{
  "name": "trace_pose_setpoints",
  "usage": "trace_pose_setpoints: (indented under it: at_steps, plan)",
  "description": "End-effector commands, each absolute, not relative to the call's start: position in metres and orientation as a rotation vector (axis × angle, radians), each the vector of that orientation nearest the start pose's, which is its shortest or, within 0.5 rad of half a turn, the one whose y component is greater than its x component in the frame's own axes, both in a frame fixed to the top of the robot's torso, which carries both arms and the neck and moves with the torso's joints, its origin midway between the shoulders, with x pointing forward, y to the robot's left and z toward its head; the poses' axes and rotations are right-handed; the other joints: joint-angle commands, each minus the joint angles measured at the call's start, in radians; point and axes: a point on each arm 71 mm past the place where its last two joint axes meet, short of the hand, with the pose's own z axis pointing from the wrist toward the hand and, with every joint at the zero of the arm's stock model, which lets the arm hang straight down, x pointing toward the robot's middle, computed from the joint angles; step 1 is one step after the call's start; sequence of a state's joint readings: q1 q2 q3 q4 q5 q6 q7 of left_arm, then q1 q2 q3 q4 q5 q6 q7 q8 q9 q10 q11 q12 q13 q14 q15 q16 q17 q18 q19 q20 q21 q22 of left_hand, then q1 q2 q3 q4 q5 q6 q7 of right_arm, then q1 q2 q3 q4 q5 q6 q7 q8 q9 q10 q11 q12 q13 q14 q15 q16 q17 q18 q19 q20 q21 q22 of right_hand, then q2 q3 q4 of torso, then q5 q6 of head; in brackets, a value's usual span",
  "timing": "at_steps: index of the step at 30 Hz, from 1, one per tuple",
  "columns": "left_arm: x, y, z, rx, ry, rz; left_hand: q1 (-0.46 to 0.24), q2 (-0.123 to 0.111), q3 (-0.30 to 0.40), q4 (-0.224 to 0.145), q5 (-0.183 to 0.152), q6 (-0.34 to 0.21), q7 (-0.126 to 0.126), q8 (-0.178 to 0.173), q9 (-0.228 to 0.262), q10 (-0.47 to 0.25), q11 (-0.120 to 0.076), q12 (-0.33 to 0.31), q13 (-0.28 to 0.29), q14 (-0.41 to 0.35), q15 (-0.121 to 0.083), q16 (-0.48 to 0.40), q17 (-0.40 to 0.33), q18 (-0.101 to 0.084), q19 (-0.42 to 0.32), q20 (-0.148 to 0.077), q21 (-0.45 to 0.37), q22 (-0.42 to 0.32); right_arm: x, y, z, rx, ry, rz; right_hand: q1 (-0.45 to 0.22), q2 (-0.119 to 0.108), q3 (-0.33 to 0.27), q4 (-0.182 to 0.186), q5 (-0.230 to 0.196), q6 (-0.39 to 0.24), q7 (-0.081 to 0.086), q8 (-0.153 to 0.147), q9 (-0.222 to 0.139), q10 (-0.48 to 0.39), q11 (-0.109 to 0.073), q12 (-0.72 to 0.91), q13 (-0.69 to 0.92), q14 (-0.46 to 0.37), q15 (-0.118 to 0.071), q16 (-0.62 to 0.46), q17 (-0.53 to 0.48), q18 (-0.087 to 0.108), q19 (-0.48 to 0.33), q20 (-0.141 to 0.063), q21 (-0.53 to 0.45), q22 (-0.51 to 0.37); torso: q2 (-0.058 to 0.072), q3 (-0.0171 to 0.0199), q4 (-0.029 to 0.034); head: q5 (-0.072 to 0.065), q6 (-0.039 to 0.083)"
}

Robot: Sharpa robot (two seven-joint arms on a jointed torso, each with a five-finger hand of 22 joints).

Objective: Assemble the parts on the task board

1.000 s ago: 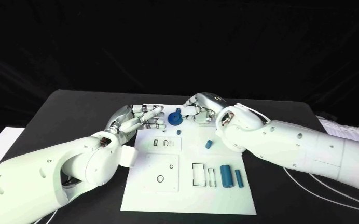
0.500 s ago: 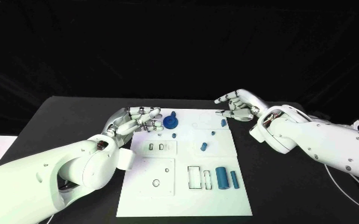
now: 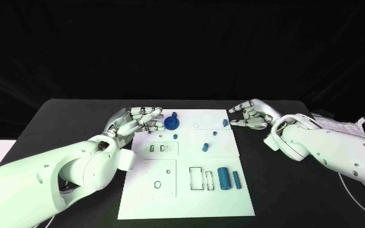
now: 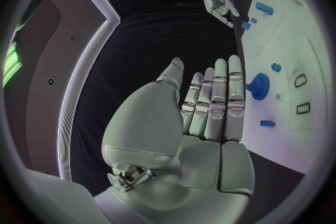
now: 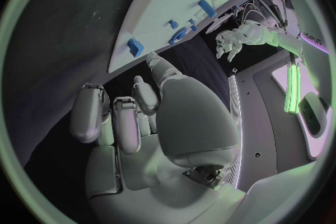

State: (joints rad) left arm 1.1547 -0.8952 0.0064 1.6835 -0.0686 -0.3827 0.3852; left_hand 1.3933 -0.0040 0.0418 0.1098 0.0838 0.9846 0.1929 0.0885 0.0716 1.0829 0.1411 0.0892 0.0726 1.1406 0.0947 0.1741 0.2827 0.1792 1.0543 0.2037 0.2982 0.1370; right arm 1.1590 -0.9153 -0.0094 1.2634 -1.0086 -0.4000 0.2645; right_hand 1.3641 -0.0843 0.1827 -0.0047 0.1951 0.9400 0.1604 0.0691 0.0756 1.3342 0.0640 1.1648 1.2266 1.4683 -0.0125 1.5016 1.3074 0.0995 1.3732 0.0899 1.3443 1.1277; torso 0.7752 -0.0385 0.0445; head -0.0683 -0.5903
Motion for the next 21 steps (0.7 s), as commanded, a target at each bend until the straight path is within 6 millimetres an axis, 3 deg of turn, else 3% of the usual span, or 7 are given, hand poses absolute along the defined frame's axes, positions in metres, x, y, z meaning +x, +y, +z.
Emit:
trace_pose_setpoints:
  at_steps: [1, 11, 18, 21]
  plan:
    - [0.457, 0.188, -0.167, -1.045, 1.433, -1.618, 0.005, 0.008, 0.000, -0.005, 0.000, 0.007, -0.001, -0.004, 0.000, 0.007, 0.003, -0.005, 0.001, 0.007, 0.001, -0.003, 0.002, 0.004, 0.007, -0.002, -0.005, -0.001, 0.516, -0.314, -0.202, 0.208, 1.563, 0.788, 0.012, 0.000, 0.000, -0.007, -0.006, -0.008, -0.001, -0.005, -0.002, -0.007, 0.003, -0.006, -0.002, 0.077, 0.002, 0.001, 0.150, -0.013, 0.000, 0.002, 0.001, -0.002, 0.000, -0.0016, 0.0022, -0.004, -0.004]
    - [0.457, 0.187, -0.168, -1.047, 1.436, -1.618, 0.005, 0.007, 0.000, -0.005, -0.001, 0.006, -0.001, -0.004, 0.000, 0.007, 0.003, -0.005, 0.001, 0.008, 0.001, -0.003, 0.002, 0.004, 0.007, -0.002, -0.005, -0.001, 0.523, -0.311, -0.212, 0.214, 1.585, 0.742, 0.011, 0.005, 0.000, -0.008, -0.012, -0.010, 0.000, -0.005, -0.002, -0.007, 0.004, -0.006, -0.002, 0.077, 0.003, 0.001, 0.150, -0.013, 0.000, 0.003, 0.001, -0.002, -0.001, -0.0023, 0.0014, -0.001, -0.010]
    - [0.457, 0.187, -0.168, -1.048, 1.439, -1.617, 0.005, 0.007, 0.000, -0.005, -0.001, 0.006, -0.001, -0.004, 0.000, 0.007, 0.003, -0.005, 0.001, 0.008, 0.001, -0.003, 0.002, 0.004, 0.007, -0.002, -0.005, -0.001, 0.527, -0.308, -0.214, 0.217, 1.593, 0.728, 0.009, 0.024, 0.003, -0.009, -0.025, 0.005, -0.001, 0.004, 0.002, 0.000, 0.004, 0.002, 0.004, 0.077, 0.003, 0.001, 0.152, -0.013, 0.001, 0.003, 0.002, 0.000, -0.001, -0.0020, 0.0017, -0.002, -0.013]
    - [0.457, 0.187, -0.168, -1.048, 1.439, -1.616, 0.005, 0.007, 0.000, -0.007, -0.001, 0.006, -0.001, -0.005, 0.000, 0.007, 0.003, -0.006, 0.000, 0.008, 0.001, -0.004, 0.003, 0.004, 0.007, -0.002, -0.005, -0.001, 0.528, -0.307, -0.215, 0.214, 1.597, 0.725, 0.014, 0.039, 0.011, -0.015, -0.056, 0.025, -0.003, 0.012, 0.005, 0.001, 0.001, 0.003, 0.006, 0.077, 0.001, 0.000, 0.152, -0.013, 0.001, 0.002, 0.002, 0.001, -0.001, -0.0018, 0.0016, 0.000, -0.014]
